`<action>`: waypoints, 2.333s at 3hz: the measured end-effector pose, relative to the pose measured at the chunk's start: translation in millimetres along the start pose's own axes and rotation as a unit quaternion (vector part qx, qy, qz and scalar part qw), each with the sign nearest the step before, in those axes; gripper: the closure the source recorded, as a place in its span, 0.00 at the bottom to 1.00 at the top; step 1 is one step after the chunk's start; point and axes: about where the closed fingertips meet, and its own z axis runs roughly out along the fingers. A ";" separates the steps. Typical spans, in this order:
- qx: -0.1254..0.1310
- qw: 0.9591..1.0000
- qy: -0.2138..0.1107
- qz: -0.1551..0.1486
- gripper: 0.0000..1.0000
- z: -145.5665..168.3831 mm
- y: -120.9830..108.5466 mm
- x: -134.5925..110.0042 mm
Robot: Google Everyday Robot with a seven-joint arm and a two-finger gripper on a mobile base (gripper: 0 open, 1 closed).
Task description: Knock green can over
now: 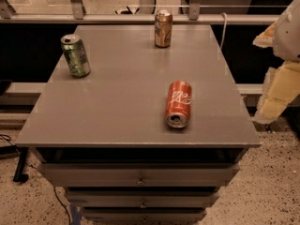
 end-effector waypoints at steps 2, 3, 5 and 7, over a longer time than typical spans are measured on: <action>0.005 1.000 -0.014 -0.005 0.00 5.1 -3.2 -9.4; 0.004 0.998 -0.065 -0.011 0.00 31.1 -24.3 -54.6; 0.003 0.979 -0.202 -0.008 0.00 82.6 -91.1 -200.7; -0.003 0.968 -0.250 0.011 0.00 96.9 -97.5 -266.4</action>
Offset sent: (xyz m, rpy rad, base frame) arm 0.0162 0.0205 -0.0108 0.0525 -0.0257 0.0349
